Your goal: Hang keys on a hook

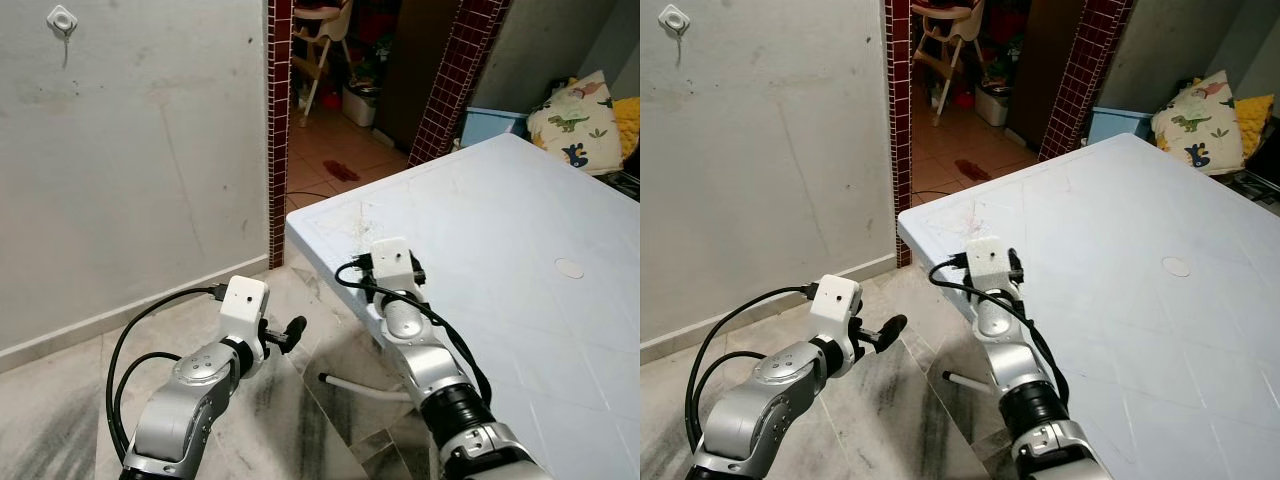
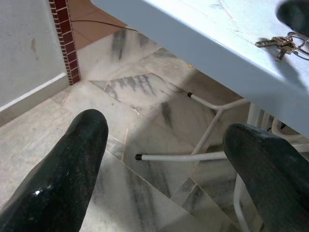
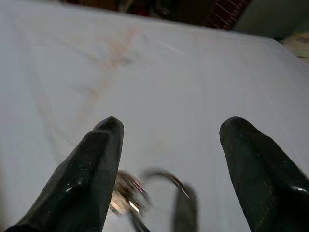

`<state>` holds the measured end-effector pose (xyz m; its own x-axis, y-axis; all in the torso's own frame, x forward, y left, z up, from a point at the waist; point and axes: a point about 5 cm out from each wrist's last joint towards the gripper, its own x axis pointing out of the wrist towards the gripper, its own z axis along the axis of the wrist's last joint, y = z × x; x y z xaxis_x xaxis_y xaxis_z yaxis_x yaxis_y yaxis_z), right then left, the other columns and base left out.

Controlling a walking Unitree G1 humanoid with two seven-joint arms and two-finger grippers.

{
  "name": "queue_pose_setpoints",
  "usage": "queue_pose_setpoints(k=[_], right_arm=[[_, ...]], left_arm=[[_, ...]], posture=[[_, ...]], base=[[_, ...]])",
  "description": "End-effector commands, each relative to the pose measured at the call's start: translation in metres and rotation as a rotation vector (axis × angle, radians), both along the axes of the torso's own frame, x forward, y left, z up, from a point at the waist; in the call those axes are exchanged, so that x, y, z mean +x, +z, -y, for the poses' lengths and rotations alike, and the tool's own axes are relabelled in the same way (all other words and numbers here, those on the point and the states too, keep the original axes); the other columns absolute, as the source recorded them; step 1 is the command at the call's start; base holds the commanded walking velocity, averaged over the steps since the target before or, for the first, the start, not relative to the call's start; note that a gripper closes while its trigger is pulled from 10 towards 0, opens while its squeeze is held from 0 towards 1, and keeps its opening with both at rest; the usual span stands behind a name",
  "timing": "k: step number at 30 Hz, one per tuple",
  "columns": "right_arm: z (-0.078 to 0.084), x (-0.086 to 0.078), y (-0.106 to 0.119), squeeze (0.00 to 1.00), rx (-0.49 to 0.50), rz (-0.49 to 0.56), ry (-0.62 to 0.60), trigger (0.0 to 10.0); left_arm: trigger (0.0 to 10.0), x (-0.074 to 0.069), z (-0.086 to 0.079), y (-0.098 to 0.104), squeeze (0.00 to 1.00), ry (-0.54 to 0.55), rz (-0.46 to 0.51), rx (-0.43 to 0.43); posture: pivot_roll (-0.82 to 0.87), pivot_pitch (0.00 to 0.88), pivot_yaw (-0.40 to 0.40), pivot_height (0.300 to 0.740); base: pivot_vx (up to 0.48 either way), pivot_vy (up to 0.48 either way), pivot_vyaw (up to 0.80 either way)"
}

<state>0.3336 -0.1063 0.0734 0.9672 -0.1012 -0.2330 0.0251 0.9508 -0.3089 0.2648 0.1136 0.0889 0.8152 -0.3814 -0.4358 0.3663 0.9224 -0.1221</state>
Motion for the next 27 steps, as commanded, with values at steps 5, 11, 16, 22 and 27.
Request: queue_pose_setpoints(k=[5,11,16,22,27], right_arm=[[0.012,-0.007,-0.012,0.00,-0.052,-0.035,0.020,10.0],[0.021,-0.012,-0.017,0.00,-0.073,-0.038,0.036,10.0],[0.036,-0.017,-0.016,0.00,-0.063,-0.030,0.029,10.0],[0.063,-0.026,-0.012,0.00,-0.075,-0.013,0.000,10.0],[0.087,-0.035,-0.006,0.00,-0.092,-0.002,-0.021,10.0]], left_arm=[[10.0,0.003,0.002,0.007,0.00,-0.006,0.029,0.009],[10.0,0.003,0.002,0.007,0.00,-0.003,0.031,0.009],[10.0,0.004,0.000,0.007,0.00,0.000,0.031,0.010],[10.0,0.004,0.000,0.007,0.00,-0.004,0.030,0.011],[10.0,0.006,0.001,0.007,0.00,-0.009,0.032,0.011]], posture=[[0.15,0.000,-0.083,0.740],[0.15,0.000,-0.087,0.740],[0.15,0.000,-0.085,0.740],[0.14,0.000,-0.076,0.740],[0.13,0.000,-0.071,0.740]], base=[[0.000,0.000,0.00],[0.000,0.000,0.00],[0.000,0.000,0.00],[0.000,0.000,0.00],[0.000,0.000,0.00]])
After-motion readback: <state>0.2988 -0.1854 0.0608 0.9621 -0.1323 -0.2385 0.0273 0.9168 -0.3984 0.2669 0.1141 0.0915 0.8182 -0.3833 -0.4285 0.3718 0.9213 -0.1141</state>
